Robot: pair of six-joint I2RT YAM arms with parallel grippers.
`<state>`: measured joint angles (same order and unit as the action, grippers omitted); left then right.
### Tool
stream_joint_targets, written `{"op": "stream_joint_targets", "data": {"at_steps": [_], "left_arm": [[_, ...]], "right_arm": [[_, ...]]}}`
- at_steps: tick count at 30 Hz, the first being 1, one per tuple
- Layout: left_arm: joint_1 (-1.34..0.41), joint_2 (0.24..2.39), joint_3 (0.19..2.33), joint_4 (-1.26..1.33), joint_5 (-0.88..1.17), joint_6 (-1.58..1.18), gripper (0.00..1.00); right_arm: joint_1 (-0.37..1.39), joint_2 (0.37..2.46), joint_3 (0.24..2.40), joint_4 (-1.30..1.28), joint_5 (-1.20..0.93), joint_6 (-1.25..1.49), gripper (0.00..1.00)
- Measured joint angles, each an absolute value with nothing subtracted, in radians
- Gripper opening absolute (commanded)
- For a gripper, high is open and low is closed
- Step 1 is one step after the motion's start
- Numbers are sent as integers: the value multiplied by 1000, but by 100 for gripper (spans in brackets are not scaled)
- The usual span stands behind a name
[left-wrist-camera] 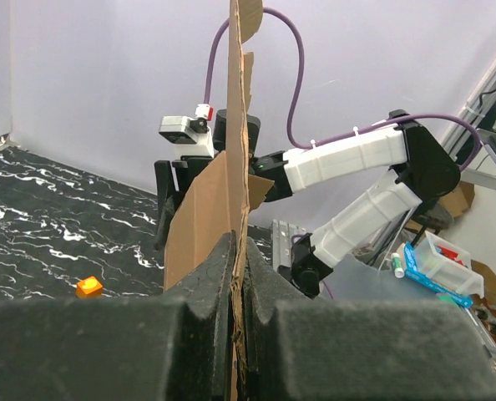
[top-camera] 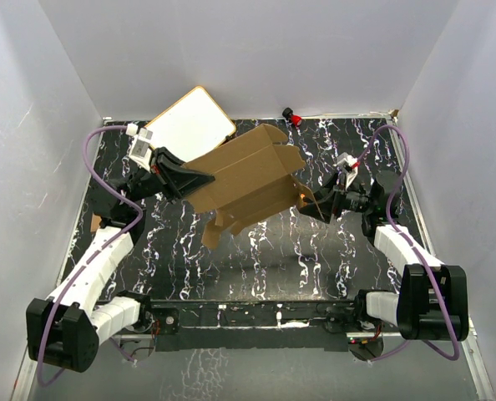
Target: Fold the paper box
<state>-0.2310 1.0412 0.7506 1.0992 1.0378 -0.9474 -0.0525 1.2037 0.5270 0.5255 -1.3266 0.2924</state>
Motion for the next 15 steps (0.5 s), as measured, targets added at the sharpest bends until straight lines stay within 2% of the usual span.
{"op": "stream_joint_targets", "data": {"at_steps": [5,15], "left_arm": [[-231,1061,751,1156,1060,-990,0],[-231,1074,751,1182,1100,-1008,0]], "right_arm": [[-54,1194,527,534,-1360,304,71],[-92,1190,537,529,-1411,308,69]]}}
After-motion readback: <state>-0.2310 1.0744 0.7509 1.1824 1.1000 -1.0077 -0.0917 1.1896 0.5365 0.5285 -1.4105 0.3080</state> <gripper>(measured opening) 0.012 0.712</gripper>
